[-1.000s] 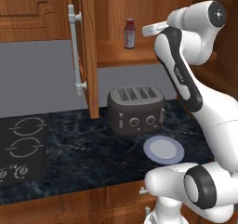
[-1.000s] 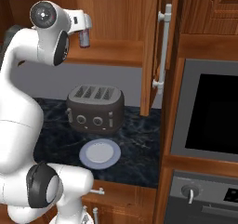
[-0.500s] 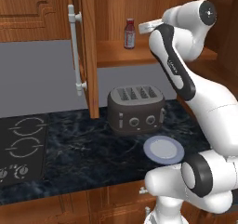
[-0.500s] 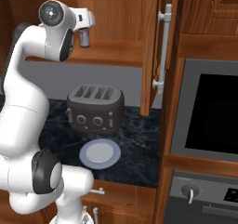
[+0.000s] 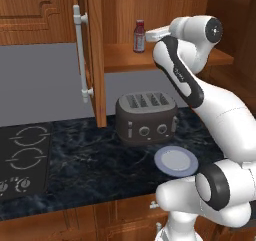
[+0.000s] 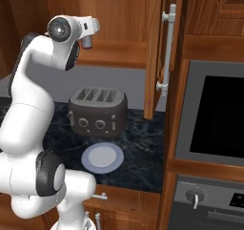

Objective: Move the hot dog bun to the plate on the dining table and place the condiment next to that plate. Then navigate to the fridge and take the sausage and place it on the plate as well.

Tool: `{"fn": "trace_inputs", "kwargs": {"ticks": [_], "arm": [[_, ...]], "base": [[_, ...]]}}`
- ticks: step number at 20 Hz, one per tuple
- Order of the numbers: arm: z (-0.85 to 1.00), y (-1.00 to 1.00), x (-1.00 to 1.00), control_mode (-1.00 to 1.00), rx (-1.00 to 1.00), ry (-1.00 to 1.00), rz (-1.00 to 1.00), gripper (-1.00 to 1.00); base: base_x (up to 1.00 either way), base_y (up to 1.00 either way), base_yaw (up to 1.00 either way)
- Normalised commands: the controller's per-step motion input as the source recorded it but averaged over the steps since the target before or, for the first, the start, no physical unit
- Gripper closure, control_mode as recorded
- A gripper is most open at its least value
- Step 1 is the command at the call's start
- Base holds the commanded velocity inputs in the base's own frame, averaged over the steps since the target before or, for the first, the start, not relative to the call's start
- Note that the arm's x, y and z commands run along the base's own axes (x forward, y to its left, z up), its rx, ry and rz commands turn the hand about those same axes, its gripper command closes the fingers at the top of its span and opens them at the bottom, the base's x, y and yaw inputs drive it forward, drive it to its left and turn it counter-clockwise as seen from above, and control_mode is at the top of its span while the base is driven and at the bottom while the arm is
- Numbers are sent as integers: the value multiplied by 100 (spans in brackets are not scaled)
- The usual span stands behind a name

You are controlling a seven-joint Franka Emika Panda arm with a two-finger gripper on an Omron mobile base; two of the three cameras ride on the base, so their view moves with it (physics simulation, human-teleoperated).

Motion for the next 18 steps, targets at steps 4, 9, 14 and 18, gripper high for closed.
{"fn": "trace_inputs", "kwargs": {"ticks": [4, 9, 14, 18], "arm": [[-5, 7, 28, -100, 2, 0, 0, -100], [0, 4, 39, -100, 7, 0, 0, -100], [-3, 5, 39, -100, 2, 0, 0, -100], [-22, 10, 34, -100, 0, 1, 0, -100]], "base": [[0, 0, 0], [0, 0, 0], [0, 0, 0], [0, 0, 0]]}}
